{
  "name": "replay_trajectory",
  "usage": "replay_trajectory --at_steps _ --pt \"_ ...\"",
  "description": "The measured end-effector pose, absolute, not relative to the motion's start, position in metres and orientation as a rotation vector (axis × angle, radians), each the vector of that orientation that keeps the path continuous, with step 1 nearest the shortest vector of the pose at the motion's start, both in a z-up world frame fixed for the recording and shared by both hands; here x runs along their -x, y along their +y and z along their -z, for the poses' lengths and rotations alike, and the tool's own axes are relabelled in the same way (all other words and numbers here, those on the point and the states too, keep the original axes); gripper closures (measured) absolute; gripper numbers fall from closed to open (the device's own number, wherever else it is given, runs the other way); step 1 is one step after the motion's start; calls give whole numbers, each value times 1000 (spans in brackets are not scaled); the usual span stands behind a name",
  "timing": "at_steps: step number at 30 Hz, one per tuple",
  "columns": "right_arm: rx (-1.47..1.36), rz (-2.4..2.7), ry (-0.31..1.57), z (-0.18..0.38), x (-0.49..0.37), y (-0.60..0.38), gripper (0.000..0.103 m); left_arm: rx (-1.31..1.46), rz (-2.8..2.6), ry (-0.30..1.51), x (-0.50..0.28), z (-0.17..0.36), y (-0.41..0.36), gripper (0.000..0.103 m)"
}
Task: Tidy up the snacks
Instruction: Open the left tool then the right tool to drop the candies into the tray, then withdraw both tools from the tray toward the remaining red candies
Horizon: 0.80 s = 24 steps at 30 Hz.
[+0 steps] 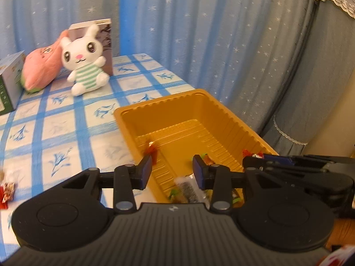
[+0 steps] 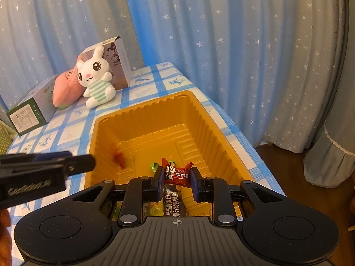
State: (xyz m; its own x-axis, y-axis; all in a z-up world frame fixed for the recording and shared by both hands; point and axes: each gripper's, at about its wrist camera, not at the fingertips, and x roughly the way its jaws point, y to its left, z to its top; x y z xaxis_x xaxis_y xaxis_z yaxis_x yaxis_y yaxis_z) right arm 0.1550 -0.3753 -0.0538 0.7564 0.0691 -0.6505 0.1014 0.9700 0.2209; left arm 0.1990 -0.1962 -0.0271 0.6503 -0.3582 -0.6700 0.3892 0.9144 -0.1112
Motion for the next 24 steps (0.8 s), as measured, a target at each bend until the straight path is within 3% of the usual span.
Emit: replay_trajectory --at_steps 12,16,18,19,20,24 --pt "-234 0 699 45 -156 -365 78 21 384 730 -177 17 -165 64" --pt "-238 -41 703 43 -166 -362 77 36 368 726 -173 15 -156 55" --pt "-236 -50 707 43 -169 -359 62 41 356 726 -171 15 -151 51" --pt "-237 -48 704 42 -169 -359 40 44 350 726 -170 15 -148 47" --pt "-250 -52 695 42 -167 -359 33 46 344 724 -168 14 -145 43" --pt "-250 -48 711 41 -161 -355 33 62 318 711 -158 13 -132 38"
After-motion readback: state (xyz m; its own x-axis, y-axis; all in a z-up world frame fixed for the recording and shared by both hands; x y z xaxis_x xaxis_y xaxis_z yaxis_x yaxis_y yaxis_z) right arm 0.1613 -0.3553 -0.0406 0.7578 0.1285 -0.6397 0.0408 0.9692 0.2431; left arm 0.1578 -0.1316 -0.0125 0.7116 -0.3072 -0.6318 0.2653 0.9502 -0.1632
